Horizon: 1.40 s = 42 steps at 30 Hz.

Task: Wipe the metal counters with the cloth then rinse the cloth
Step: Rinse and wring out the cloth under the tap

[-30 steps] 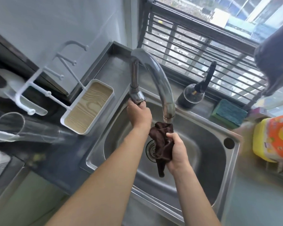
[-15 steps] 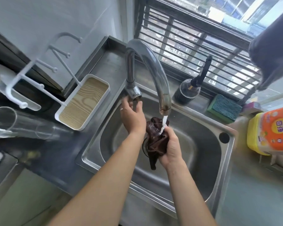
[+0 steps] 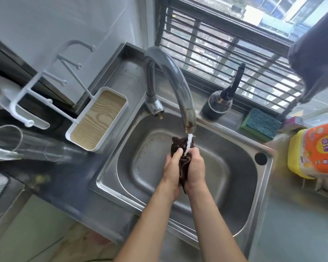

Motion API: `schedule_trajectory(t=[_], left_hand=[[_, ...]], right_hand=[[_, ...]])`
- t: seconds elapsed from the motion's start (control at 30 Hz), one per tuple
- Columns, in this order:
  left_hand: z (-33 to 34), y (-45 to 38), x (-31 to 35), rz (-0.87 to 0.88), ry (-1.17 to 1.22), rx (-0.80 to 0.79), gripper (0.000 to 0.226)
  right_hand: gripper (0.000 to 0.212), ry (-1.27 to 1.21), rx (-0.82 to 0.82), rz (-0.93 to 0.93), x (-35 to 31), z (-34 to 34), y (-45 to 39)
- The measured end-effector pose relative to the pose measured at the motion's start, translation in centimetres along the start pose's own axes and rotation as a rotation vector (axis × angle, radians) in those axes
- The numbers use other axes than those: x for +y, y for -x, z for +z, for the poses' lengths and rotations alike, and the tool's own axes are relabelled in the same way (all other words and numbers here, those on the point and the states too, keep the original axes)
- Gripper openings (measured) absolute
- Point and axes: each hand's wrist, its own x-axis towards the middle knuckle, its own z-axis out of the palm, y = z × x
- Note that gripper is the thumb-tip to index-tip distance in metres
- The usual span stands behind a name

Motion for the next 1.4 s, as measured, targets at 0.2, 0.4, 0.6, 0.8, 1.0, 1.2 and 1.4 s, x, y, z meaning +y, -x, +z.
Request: schedule_trajectory(t=[0.2,0.4,0.6,0.8,1.0,1.2,1.4], left_hand=[[-0.8,0.0,0.3,0.041,-0.021,0.053,0.015],[-1.9,-1.0,0.1,0.070,-0.121,0.218,0.025],[-2.4,-0.1,2.8,-0.219,-0.076,-0.014,0.071],[-1.6,-0.9,1.9,0.120,-0.235,0.141,0.020],[-2.8,0.3,0.7,0.809,-0.956,-0.007,0.034],[-3.6,0.2,1.1,0.788,-1.149,-0.004,0.057],[-2.7,0.2,0.6,0.805,-1.389,-0.203,0.076]], right_hand=[[0.018,0.332,-0.009,-0.120,-0.8,-1.7,-0.6],[0.024,0.282,0.162,-0.162,-1.6,-2.0,-1.0],[0.026,0.502,-0.326,-0.259,-3.0,-3.2,0.3],[0.024,0.532,-0.334,-0.246,-2.8,-3.8,-0.9],[0.020,0.617,-0.030,-0.269,-1.2,-2.7,0.2],[0.053,0.562,0.106,-0.369,-0.3,-2.2,1.3],[0.067,0.104,-0.005,-0.108,-0.5,-1.1,1.3]])
